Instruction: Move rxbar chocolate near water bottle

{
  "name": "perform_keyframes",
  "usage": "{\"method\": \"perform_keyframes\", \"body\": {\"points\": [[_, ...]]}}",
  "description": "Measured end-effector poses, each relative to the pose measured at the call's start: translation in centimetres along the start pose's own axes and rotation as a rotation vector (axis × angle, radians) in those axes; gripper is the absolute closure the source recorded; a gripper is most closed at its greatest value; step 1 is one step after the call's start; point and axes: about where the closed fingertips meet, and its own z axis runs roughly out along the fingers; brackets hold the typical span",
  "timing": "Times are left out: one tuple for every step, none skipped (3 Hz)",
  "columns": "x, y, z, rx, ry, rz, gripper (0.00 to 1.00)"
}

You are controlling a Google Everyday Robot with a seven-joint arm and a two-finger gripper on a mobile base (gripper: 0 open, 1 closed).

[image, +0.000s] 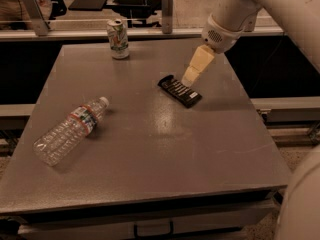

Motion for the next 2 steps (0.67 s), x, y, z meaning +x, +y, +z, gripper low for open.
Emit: {"method": "perform_keyframes", "body": {"points": [[-1.2,0.9,2.1,-0.009,0.024,0.018,0.0],[-2.3,2.4,3.2,-0.014,0.037,0.01,0.0]]}}
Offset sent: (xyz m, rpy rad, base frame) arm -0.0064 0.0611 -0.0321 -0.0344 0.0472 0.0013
